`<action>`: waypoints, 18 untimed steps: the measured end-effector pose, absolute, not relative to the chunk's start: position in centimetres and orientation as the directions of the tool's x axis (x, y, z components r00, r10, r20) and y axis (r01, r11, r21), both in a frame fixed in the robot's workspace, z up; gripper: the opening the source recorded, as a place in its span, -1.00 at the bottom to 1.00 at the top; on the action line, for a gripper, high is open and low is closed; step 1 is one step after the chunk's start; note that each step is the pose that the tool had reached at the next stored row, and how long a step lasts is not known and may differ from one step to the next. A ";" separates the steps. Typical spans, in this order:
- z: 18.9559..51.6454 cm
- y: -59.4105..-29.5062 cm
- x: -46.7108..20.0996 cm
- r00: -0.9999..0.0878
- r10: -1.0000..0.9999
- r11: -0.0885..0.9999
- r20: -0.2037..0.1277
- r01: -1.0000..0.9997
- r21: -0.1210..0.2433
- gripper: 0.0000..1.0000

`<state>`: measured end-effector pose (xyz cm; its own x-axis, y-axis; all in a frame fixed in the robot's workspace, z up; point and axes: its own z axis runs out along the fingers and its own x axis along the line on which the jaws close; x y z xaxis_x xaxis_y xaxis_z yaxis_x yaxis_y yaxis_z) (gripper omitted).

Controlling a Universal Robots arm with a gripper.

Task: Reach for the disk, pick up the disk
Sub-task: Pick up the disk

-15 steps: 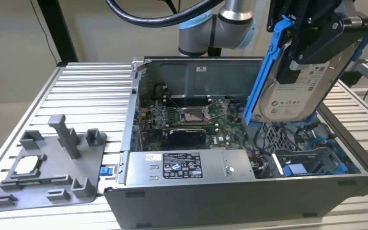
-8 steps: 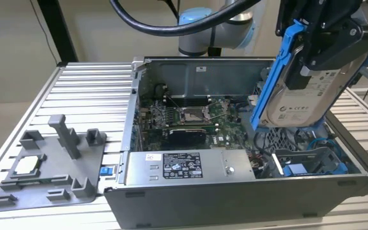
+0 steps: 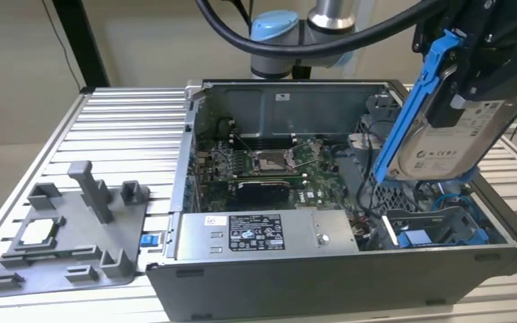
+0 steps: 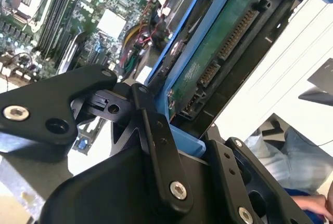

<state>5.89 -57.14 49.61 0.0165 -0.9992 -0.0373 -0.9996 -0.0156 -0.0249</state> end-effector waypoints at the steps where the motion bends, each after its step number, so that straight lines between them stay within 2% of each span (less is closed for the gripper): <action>1: 49.6 -57.2 6.2 0.016 -0.999 -0.016 -0.037 -1.000 -0.025 -1.00; 18: 49.5 -58.3 10.4 0.016 -0.999 -0.016 -0.037 -1.000 -0.024 -1.00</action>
